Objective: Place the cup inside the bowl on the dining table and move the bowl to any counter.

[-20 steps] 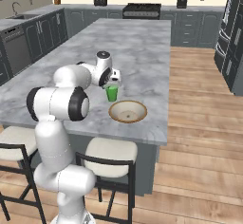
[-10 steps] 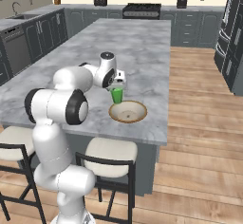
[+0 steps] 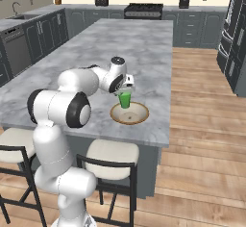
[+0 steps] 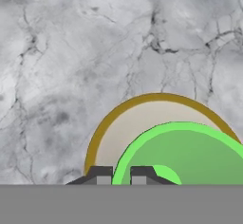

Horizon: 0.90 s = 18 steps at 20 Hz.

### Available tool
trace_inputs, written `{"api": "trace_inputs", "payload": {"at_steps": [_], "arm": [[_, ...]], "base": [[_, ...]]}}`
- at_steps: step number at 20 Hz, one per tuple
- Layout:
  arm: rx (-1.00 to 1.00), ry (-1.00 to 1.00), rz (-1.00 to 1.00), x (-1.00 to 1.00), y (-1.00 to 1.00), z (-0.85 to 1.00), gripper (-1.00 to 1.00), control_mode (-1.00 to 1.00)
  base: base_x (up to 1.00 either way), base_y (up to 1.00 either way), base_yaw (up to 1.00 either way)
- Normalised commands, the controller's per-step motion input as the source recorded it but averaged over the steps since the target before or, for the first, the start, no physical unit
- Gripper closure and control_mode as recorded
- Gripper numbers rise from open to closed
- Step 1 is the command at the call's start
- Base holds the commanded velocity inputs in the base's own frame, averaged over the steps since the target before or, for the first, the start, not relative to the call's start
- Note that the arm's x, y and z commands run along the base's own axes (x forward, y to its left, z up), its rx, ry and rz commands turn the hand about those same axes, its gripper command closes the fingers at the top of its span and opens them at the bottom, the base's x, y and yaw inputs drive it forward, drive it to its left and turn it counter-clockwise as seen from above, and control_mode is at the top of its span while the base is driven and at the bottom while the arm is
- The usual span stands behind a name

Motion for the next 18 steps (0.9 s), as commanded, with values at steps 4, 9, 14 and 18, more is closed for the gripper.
{"api": "trace_inputs", "payload": {"at_steps": [4, 9, 14, 18], "arm": [[0.00, 0.00, 0.10, 0.00, -0.17, -0.22, 1.00, -1.00], [0.00, 0.00, 0.10, 0.00, -0.15, -0.15, 1.00, -1.00], [0.00, 0.00, 0.09, 0.00, -0.05, -0.11, 1.00, -1.00], [0.00, 0.00, 0.09, 0.00, 0.00, -0.18, 1.00, -1.00]], "base": [[0.00, 0.00, 0.00], [0.00, 0.00, 0.00], [0.00, 0.00, 0.00], [0.00, 0.00, 0.00]]}}
